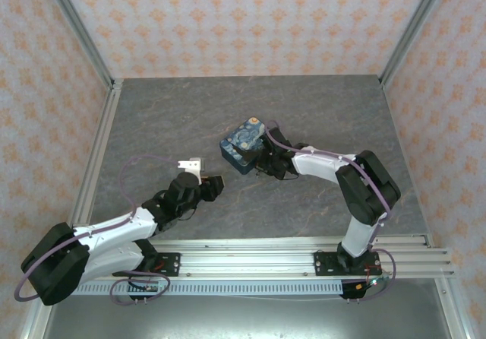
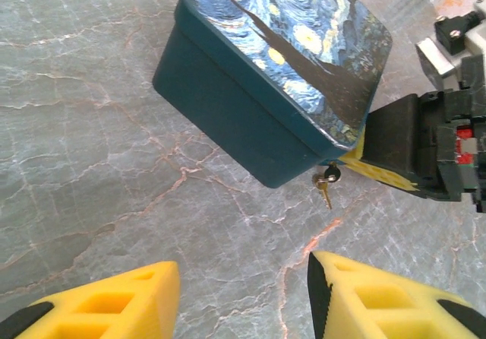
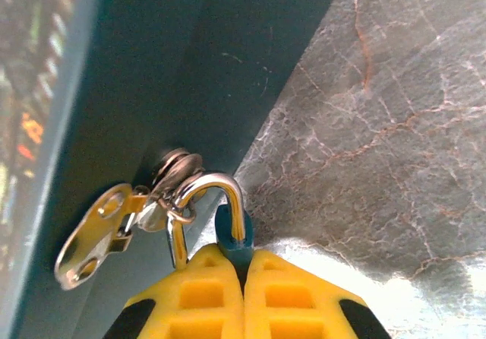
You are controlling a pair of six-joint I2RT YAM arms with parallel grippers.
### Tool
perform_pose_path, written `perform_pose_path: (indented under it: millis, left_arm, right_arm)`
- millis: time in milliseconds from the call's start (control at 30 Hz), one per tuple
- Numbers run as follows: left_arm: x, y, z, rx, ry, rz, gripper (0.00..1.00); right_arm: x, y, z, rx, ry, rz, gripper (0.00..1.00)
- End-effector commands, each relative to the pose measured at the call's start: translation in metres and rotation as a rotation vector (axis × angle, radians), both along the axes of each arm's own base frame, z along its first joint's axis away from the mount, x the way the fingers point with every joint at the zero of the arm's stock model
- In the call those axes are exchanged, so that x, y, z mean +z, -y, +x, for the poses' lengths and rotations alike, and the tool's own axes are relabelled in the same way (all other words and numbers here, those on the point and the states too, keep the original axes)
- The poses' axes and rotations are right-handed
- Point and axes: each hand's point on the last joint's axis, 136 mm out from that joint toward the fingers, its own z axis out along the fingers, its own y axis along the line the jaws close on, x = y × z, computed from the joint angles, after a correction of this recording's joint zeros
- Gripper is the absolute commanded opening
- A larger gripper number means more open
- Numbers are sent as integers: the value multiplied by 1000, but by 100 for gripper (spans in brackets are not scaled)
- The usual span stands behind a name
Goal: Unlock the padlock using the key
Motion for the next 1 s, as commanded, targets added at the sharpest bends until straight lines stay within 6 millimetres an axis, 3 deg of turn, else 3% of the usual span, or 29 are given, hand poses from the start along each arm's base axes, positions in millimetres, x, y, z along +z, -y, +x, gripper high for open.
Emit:
perform_pose_path:
  millis: [0, 367, 700, 967]
  left_arm:
    - [15, -6, 10, 53, 21, 2, 49]
    - [35, -5, 24, 52, 34, 22, 49]
    - [27, 3, 30, 37, 9, 11, 48]
    - [25, 0, 30, 45, 8, 14, 48]
  right_arm:
    - [16, 0, 8, 12, 53, 10, 0]
    - [18, 24, 7, -11, 24, -65, 0]
    - [39, 17, 14, -8, 35, -32, 0]
    - [33, 11, 16, 23, 5, -26, 0]
